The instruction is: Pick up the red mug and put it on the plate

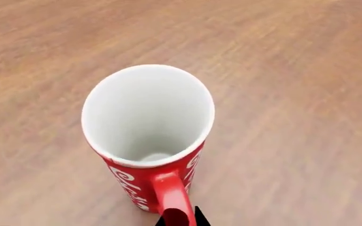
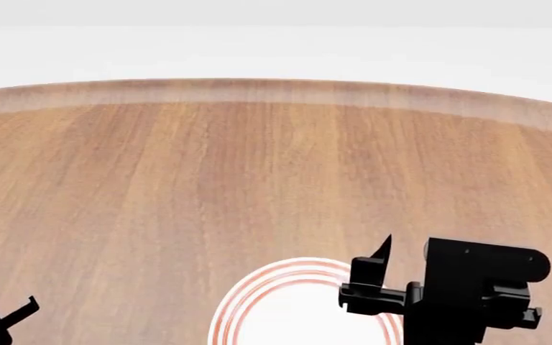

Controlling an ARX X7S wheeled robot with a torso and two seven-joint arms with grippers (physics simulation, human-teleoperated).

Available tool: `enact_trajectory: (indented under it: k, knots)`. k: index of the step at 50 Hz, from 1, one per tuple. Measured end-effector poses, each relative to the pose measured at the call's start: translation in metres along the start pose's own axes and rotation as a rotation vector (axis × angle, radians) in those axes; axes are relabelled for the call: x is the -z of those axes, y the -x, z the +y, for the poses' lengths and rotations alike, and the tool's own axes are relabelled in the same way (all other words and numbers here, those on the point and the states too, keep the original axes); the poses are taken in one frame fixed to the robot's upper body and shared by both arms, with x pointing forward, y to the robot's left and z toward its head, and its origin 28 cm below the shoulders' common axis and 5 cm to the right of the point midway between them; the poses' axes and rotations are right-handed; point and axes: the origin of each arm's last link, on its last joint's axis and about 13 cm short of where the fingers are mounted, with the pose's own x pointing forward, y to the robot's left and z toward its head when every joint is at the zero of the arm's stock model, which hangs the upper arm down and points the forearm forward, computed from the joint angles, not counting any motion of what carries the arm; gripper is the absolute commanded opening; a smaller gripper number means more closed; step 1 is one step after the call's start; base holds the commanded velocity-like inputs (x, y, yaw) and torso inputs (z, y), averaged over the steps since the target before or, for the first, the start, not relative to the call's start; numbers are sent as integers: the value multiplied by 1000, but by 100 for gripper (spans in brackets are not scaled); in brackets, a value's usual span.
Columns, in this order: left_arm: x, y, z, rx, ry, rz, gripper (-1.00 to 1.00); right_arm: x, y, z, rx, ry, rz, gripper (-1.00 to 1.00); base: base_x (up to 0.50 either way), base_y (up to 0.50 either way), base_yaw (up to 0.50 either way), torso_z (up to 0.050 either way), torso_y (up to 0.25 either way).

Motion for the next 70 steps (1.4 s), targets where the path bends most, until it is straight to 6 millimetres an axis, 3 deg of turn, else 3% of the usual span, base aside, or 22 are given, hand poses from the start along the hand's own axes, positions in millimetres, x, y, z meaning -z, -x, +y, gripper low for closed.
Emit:
enact_trajectory:
  k: [16, 39, 70]
  knots:
    - [-5, 20, 6, 199, -164, -79, -100, 1, 0, 0, 0, -1, 5, 100, 0, 0, 0, 0, 0]
    - [0, 68, -16, 697, -472, -160, -100, 1, -1, -1, 4, -3, 5, 100, 0, 0, 0, 0, 0]
    - [4, 74, -64, 1112, -733, -156, -100, -2, 0, 0, 3, -5, 1, 100, 0, 0, 0, 0, 0]
